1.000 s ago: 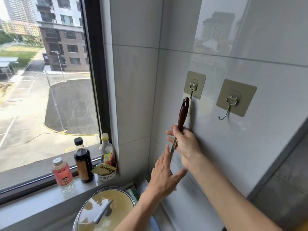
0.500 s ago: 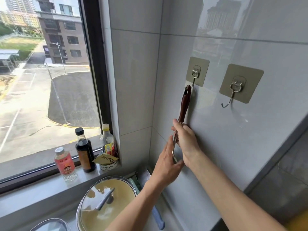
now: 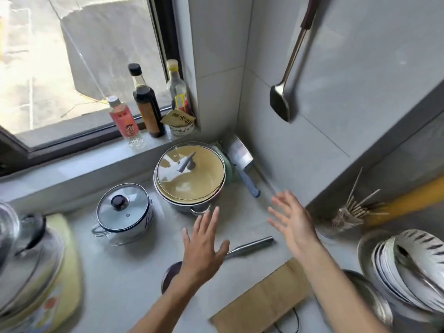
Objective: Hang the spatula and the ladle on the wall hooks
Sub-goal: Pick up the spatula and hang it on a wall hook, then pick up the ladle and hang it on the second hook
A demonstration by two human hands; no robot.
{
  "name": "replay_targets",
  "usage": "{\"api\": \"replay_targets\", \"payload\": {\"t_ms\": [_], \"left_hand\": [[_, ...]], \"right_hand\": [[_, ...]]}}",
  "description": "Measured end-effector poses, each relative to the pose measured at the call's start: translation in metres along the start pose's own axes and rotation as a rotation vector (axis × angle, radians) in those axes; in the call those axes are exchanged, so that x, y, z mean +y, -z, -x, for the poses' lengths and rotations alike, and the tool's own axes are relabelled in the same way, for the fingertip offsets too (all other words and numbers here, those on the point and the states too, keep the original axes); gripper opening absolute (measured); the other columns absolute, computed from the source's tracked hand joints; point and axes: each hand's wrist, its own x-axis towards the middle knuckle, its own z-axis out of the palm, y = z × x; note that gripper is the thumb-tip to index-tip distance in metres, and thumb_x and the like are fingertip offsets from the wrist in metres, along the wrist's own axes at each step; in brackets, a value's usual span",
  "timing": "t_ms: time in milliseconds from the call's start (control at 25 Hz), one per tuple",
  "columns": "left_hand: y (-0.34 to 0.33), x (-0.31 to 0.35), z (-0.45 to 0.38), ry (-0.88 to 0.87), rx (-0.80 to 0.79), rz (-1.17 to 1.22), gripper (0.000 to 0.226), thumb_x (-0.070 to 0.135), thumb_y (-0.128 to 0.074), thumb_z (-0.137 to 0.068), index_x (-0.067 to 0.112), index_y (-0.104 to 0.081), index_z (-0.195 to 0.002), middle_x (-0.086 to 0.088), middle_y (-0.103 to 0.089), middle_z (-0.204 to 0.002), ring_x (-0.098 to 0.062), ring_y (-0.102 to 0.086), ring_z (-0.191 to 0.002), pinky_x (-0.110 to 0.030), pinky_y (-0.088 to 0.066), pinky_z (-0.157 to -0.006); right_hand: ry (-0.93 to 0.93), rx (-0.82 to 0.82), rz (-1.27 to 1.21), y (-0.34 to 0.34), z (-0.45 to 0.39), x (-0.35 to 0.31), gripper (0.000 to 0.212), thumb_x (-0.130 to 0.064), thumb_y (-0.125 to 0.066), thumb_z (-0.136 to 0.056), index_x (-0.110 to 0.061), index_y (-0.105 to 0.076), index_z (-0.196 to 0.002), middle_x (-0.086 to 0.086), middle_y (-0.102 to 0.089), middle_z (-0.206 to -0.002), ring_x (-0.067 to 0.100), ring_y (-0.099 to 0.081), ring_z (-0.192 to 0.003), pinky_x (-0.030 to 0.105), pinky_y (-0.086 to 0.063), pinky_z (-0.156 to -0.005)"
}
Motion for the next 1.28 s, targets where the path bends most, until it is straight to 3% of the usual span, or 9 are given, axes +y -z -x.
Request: {"api": "replay_targets", "payload": {"t_ms": [80,200,280,480,600,720,960,1160,1280], "left_hand": [[-0.042,-0.04,0.038,0.059,-0.084,-0.246,0.085,0.058,-0.045,-0.09,0.04,0.014,-0.148,-0.003,-0.01,-0.165,-0.03,-0.006,-0.15,-0.067,-0.006,-0.114],[-0.064,-0.073,0.054,0.106,-0.115,-0.388,0.082,0.069,-0.038,-0.084,0.028,-0.023,-0.153,-0.014,-0.032,-0.158,-0.039,-0.023,-0.146,-0.073,-0.014,-0.109],[-0.071,-0.087,0.052,0.088,-0.11,-0.459,0.084,0.074,-0.029,-0.083,0.027,-0.025,-0.152,-0.013,-0.034,-0.157,-0.038,-0.026,-0.145,-0.071,-0.015,-0.108],[-0.071,-0.111,0.046,0.09,-0.129,-0.462,0.087,0.082,-0.022,-0.081,0.038,-0.001,-0.153,-0.005,-0.013,-0.165,-0.03,-0.006,-0.15,-0.065,-0.005,-0.11],[-0.069,-0.122,0.049,0.076,-0.186,-0.444,0.088,0.084,-0.021,-0.078,0.043,0.004,-0.151,-0.002,-0.007,-0.166,-0.029,0.0,-0.151,-0.065,0.003,-0.112],[-0.072,-0.129,0.052,0.097,-0.228,-0.378,0.087,0.085,-0.025,-0.077,0.049,0.011,-0.148,0.003,0.001,-0.166,-0.028,0.004,-0.151,-0.066,0.012,-0.11],[-0.068,-0.112,0.059,0.132,-0.233,-0.25,0.087,0.057,-0.04,-0.091,0.052,0.036,-0.134,0.0,-0.001,-0.166,-0.026,0.001,-0.151,-0.064,0.008,-0.113],[-0.039,-0.07,0.048,0.092,-0.143,-0.126,0.087,0.026,-0.043,-0.091,0.045,0.021,-0.146,-0.001,-0.007,-0.165,-0.024,-0.006,-0.15,-0.063,-0.003,-0.116],[-0.013,-0.047,0.04,0.031,-0.052,-0.06,0.088,0.011,-0.038,-0.093,0.045,0.024,-0.144,0.004,-0.012,-0.164,-0.025,-0.014,-0.147,-0.062,-0.014,-0.115]], "right_hand": [[-0.045,0.181,0.083,0.019,-0.003,0.062,0.035,-0.042,-0.052,-0.09,-0.017,-0.058,-0.114,0.007,-0.061,-0.124,0.025,-0.058,-0.109,0.039,-0.047,-0.091],[0.045,0.377,0.223,0.039,-0.017,0.103,0.038,-0.041,-0.054,-0.088,-0.018,-0.057,-0.119,0.008,-0.06,-0.129,0.023,-0.056,-0.114,0.037,-0.045,-0.096],[-0.002,0.398,0.185,0.045,-0.032,0.117,0.046,-0.042,-0.056,-0.086,-0.018,-0.053,-0.126,0.007,-0.058,-0.13,0.022,-0.055,-0.112,0.039,-0.044,-0.095],[-0.266,0.193,-0.281,0.022,-0.055,0.14,0.04,-0.038,-0.057,-0.086,-0.016,-0.054,-0.119,0.007,-0.063,-0.117,0.028,-0.061,-0.106,0.035,-0.048,-0.08],[-0.348,0.008,-0.32,-0.018,-0.045,0.157,0.018,-0.03,-0.051,-0.09,-0.021,-0.056,-0.104,0.01,-0.065,-0.115,0.028,-0.063,-0.099,0.038,-0.049,-0.08],[-0.323,-0.135,-0.282,-0.052,-0.031,0.174,0.016,-0.025,-0.042,-0.097,-0.021,-0.054,-0.106,0.012,-0.066,-0.11,0.028,-0.065,-0.094,0.042,-0.052,-0.08],[-0.106,-0.235,-0.05,-0.081,-0.018,0.155,0.006,-0.026,-0.053,-0.093,-0.021,-0.056,-0.093,0.011,-0.066,-0.088,0.023,-0.068,-0.078,0.046,-0.058,-0.074],[-0.044,-0.267,-0.133,-0.094,-0.002,0.119,0.022,-0.02,-0.049,-0.095,-0.011,-0.062,-0.11,0.007,-0.059,-0.083,0.022,-0.063,-0.079,0.049,-0.058,-0.079],[0.028,-0.317,-0.239,-0.096,0.01,0.081,0.022,-0.02,-0.044,-0.097,-0.011,-0.059,-0.11,0.008,-0.062,-0.088,0.023,-0.066,-0.079,0.046,-0.057,-0.078]]}}
